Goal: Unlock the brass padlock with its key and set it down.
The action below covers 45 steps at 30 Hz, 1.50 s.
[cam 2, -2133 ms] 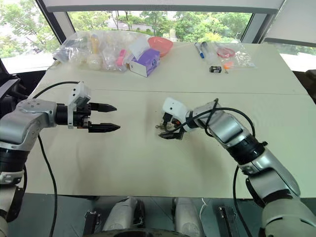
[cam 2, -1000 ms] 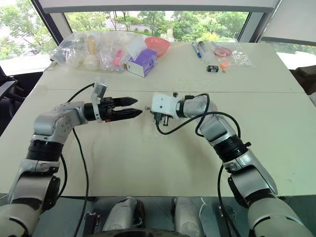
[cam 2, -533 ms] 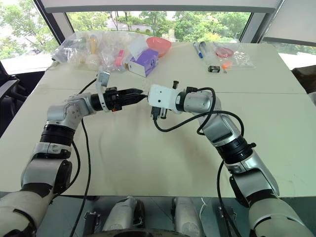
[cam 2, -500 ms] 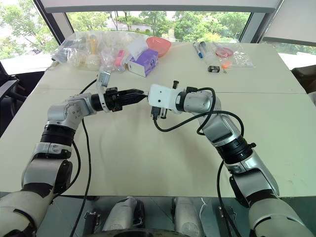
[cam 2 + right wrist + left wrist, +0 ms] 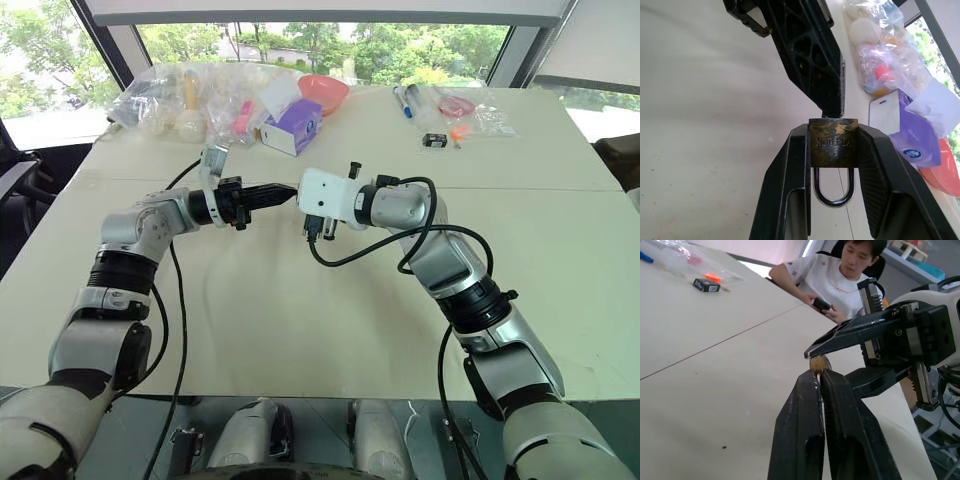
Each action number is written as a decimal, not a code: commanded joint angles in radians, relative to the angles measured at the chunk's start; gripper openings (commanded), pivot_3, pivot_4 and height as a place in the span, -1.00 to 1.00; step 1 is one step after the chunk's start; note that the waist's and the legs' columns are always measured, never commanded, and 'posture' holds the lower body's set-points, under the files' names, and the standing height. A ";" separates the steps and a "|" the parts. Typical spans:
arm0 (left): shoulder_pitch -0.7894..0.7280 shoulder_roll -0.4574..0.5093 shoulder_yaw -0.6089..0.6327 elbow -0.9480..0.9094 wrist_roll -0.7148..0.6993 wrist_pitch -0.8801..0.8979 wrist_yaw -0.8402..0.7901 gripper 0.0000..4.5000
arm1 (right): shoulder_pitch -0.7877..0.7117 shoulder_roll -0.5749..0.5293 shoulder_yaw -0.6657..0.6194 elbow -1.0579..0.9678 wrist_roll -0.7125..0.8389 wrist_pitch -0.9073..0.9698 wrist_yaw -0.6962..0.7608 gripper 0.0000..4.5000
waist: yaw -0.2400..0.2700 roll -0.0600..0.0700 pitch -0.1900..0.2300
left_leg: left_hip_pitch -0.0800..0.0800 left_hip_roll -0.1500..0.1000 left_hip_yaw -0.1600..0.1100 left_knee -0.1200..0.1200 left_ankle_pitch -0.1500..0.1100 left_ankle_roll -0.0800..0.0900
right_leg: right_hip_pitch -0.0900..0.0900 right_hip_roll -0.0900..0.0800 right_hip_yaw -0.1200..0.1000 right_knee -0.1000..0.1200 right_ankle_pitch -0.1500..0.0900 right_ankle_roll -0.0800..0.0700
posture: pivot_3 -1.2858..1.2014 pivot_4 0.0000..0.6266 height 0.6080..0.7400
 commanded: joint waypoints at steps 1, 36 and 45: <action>-0.020 0.017 0.000 -0.012 0.027 -0.040 -0.017 -1.00 | -0.005 0.008 -0.025 -0.065 0.011 -0.006 0.003 -0.70 | -0.001 0.000 0.000 | 0.000 0.000 0.000 0.000 0.000 0.000 | 0.000 0.000 0.000 0.000 0.000 0.000 | 0.03 -0.52 0.92; -0.143 0.028 -0.001 0.085 0.095 -0.030 -0.092 0.54 | -0.014 0.029 -0.029 -0.035 -0.025 -0.060 -0.041 -0.70 | 0.000 0.000 0.000 | 0.000 0.000 0.000 0.000 0.000 0.000 | 0.000 0.000 0.000 -0.001 0.000 0.000 | 0.03 -0.52 0.92; -0.149 0.001 -0.032 0.119 0.127 -0.059 -0.116 0.31 | -0.005 0.044 -0.029 -0.052 -0.035 -0.077 -0.048 -0.70 | -0.002 0.000 0.000 | 0.000 0.000 0.000 0.000 0.000 0.000 | 0.000 0.000 0.000 0.000 0.000 0.000 | 0.03 -0.52 0.92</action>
